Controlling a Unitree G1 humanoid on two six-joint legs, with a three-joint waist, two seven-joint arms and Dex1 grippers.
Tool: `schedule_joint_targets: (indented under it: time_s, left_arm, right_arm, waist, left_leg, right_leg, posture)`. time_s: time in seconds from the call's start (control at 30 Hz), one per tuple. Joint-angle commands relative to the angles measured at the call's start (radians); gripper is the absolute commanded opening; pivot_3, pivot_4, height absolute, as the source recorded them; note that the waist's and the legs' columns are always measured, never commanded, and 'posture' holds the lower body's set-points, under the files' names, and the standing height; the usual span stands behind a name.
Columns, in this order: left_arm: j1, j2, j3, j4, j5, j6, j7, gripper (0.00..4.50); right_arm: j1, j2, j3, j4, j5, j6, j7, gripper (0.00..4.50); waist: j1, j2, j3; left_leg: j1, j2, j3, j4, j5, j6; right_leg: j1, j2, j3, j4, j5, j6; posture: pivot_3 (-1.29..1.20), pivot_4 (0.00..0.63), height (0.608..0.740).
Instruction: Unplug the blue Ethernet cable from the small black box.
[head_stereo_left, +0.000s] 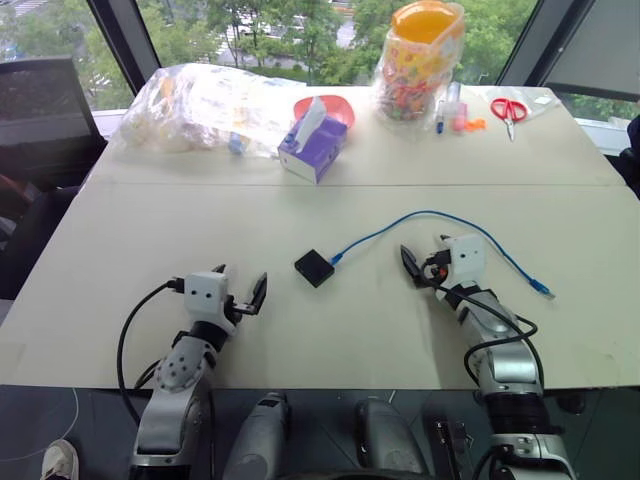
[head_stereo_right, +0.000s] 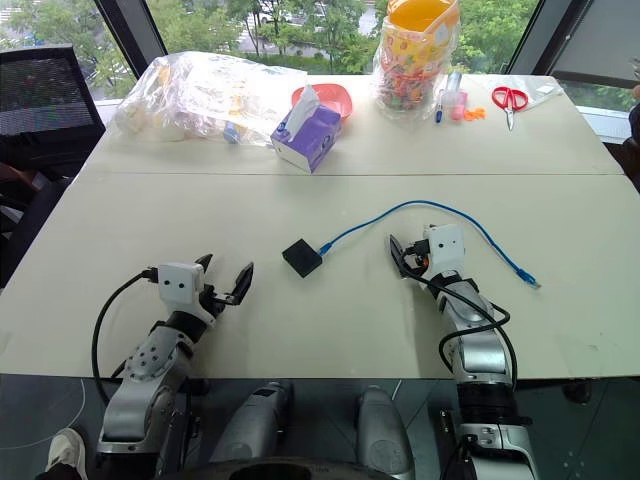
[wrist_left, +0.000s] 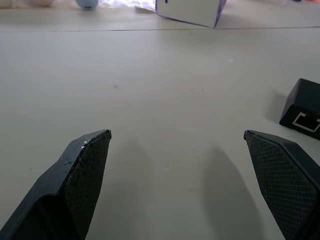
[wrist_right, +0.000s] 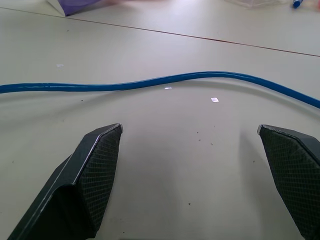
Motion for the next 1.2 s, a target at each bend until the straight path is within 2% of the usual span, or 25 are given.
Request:
schedule_joint_targets:
  time_s: [0.03, 0.57, 0.83, 0.9, 1.0, 1.07, 1.2]
  left_arm:
    - [-0.007, 0.009, 0.008, -0.042, -0.004, 0.001, 0.000, 4.46]
    - [-0.011, 0.000, 0.004, -0.053, -0.047, 0.008, -0.011, 4.46]
    - [0.002, 0.015, 0.016, -0.051, -0.066, 0.017, -0.033, 4.46]
    - [0.003, 0.035, 0.019, -0.055, -0.081, 0.032, -0.059, 4.46]
    - [-0.014, 0.064, 0.034, -0.055, -0.104, 0.053, -0.084, 4.46]
    - [-0.025, 0.074, 0.039, -0.046, -0.111, 0.055, -0.091, 4.46]
    - [-0.043, 0.076, 0.045, -0.031, -0.111, 0.052, -0.094, 4.46]
  right_arm:
    - [0.013, 0.001, 0.024, 0.026, -0.004, 0.009, 0.012, 4.50]
    - [0.001, -0.025, 0.054, 0.006, -0.014, -0.017, 0.051, 4.50]
    - [-0.002, -0.087, 0.107, -0.044, -0.015, -0.039, 0.163, 4.50]
    - [-0.054, -0.140, 0.127, -0.049, 0.016, -0.014, 0.270, 4.50]
    - [-0.233, -0.290, 0.206, -0.010, 0.054, 0.040, 0.577, 4.50]
    - [-0.345, -0.368, 0.287, 0.049, 0.018, 0.032, 0.732, 4.50]
    - [-0.567, -0.403, 0.405, 0.209, -0.063, -0.054, 0.903, 4.50]
  waist:
    - [0.000, 0.000, 0.000]
    - [-0.002, 0.000, 0.000]
    - [-0.002, 0.000, 0.000]
    - [-0.002, 0.001, 0.000]
    - [-0.008, 0.006, 0.005]
    - [-0.006, 0.008, 0.007]
    - [-0.003, 0.007, 0.006]
  left_leg:
    - [0.000, 0.000, 0.000, 0.000, 0.000, 0.000]
    - [0.000, 0.000, 0.000, 0.000, 0.000, 0.000]
    - [0.000, 0.000, 0.000, 0.000, 0.000, 0.000]
    - [0.000, 0.000, 0.000, 0.000, 0.000, 0.000]
    - [-0.001, 0.000, 0.001, 0.002, 0.000, 0.000]
    - [-0.002, 0.000, 0.002, 0.003, 0.000, 0.000]
    - [-0.002, 0.000, 0.001, 0.001, 0.000, 0.000]
  right_leg:
    - [0.000, 0.000, 0.000, 0.000, 0.000, 0.000]
    - [0.000, 0.000, 0.000, 0.000, 0.000, 0.000]
    - [-0.001, 0.000, 0.000, 0.000, 0.000, 0.000]
    - [-0.001, 0.000, 0.000, 0.000, 0.000, 0.000]
    - [-0.001, 0.000, 0.001, 0.000, 0.000, 0.000]
    - [-0.002, -0.001, 0.001, 0.001, 0.000, 0.000]
    - [-0.002, 0.000, -0.001, 0.000, 0.000, 0.000]
  posture:
    - [0.00, 0.150, 0.726]
    - [0.00, 0.150, 0.726]
    - [0.00, 0.150, 0.726]
    - [0.00, 0.150, 0.726]
    - [0.00, 0.150, 0.726]
    - [0.00, 0.150, 0.726]
    - [0.00, 0.150, 0.726]
